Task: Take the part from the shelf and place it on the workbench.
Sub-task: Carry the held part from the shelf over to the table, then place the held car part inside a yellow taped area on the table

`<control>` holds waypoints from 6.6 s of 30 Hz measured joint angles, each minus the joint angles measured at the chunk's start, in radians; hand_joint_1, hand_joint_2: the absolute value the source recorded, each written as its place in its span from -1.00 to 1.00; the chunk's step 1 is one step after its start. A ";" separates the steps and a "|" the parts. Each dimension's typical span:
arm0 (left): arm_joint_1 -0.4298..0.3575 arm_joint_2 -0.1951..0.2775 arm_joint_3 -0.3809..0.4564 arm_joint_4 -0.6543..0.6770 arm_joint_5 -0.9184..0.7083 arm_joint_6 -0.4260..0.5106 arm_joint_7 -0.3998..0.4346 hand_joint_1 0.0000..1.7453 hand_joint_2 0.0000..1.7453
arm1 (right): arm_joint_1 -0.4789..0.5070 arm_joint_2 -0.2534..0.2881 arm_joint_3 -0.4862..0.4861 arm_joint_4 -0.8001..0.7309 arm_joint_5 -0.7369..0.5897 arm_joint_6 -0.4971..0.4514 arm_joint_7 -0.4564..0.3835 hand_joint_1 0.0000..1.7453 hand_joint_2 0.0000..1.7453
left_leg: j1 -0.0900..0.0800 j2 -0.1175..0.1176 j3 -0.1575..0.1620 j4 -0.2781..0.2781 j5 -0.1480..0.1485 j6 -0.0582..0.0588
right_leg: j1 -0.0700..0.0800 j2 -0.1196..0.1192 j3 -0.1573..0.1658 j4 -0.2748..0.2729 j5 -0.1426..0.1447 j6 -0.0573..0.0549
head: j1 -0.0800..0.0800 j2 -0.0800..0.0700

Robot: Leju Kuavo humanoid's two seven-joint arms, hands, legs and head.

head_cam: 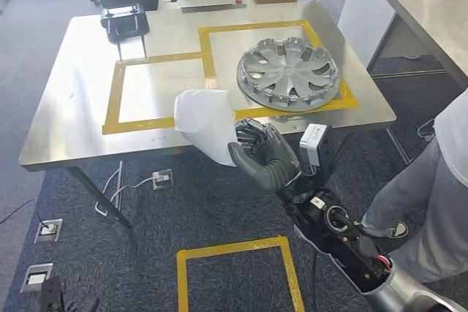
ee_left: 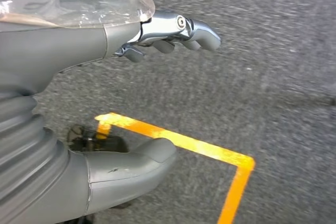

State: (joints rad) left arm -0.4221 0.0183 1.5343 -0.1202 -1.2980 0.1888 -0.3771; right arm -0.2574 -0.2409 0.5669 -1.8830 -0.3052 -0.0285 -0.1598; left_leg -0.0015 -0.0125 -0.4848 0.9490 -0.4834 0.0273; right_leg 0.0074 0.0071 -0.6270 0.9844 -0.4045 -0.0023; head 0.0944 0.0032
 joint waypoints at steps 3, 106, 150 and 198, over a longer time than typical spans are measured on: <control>-0.007 -0.002 0.000 0.000 -0.004 0.002 0.002 -1.00 1.00 | -0.012 0.000 0.000 -0.008 0.004 0.008 0.001 1.00 1.00 | -0.001 0.000 0.007 0.021 -0.009 -0.018 | 0.003 0.003 0.022 -0.034 0.030 -0.014 | -0.006 0.000; -0.056 -0.081 0.000 0.000 -0.184 0.027 0.113 -1.00 1.00 | -0.466 0.409 0.455 0.870 1.039 -0.256 0.005 1.00 1.00 | 0.004 -0.001 -0.105 -0.009 0.085 -0.032 | -0.017 0.001 0.088 -0.033 -0.047 0.017 | -0.010 0.000; -0.061 -0.127 0.000 0.000 -0.257 0.050 0.127 -1.00 -1.00 | -0.574 0.564 0.433 1.370 1.079 -0.368 -0.030 -1.00 -1.00 | 0.004 0.000 -0.106 -0.008 0.084 -0.033 | -0.018 0.002 0.089 -0.036 -0.047 0.016 | -0.010 0.000; 0.000 -0.010 0.000 -0.003 -0.099 0.067 0.101 -1.00 -1.00 | 0.058 0.006 0.085 0.014 -0.161 0.152 -0.084 -1.00 -1.00 | 0.004 0.002 -0.103 -0.008 0.081 -0.032 | -0.018 0.004 0.091 -0.038 -0.047 0.017 | -0.010 0.000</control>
State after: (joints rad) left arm -0.4218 0.0086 1.5343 -0.1232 -1.3973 0.2563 -0.2759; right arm -0.1989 -0.2351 0.6522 -1.8687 -0.4664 0.1230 -0.2434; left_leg 0.0027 -0.0103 -0.5876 0.9409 -0.4019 -0.0052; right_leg -0.0102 0.0113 -0.5355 0.9468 -0.4514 0.0146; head 0.0844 0.0034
